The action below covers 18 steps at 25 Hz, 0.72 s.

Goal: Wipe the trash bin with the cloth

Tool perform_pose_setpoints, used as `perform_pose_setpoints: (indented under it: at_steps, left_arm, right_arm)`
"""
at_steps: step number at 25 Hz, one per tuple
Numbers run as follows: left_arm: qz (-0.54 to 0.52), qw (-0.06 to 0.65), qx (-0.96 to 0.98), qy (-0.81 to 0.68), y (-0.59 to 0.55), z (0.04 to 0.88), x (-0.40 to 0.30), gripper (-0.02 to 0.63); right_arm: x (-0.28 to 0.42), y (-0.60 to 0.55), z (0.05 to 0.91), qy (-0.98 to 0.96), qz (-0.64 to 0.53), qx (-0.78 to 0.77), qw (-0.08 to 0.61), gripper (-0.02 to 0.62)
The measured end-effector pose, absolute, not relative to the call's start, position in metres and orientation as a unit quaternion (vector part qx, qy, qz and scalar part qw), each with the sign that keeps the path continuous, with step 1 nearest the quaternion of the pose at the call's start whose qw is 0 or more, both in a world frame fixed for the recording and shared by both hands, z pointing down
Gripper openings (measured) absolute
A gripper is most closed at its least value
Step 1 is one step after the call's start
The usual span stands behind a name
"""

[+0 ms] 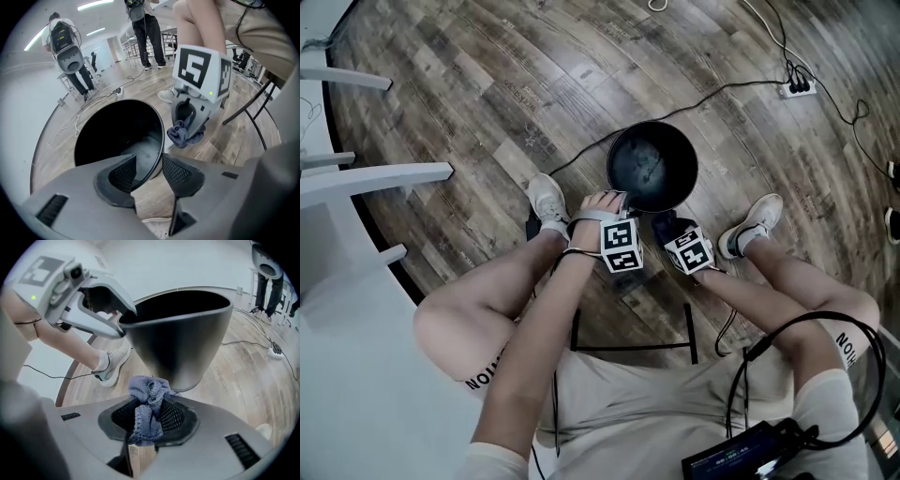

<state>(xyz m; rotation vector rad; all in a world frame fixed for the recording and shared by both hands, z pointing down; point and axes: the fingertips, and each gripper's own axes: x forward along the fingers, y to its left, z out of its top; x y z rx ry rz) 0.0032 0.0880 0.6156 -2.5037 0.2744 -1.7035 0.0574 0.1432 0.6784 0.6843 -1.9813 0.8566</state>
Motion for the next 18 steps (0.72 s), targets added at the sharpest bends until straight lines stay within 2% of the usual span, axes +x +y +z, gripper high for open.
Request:
perform_pose_setpoints:
  at_steps: [9,18]
  left_arm:
    - [-0.589,0.091,-0.801,0.063,0.082,0.632,-0.012,0.164]
    - [-0.596,0.061,-0.799,0.055,0.091,0.632,-0.007,0.152]
  right_arm:
    - [0.065,0.139,0.616,-0.798,0.354,0.303,0.381,0.103]
    - [0.042,0.125,0.587,-0.825,0.319,0.296,0.360,0.103]
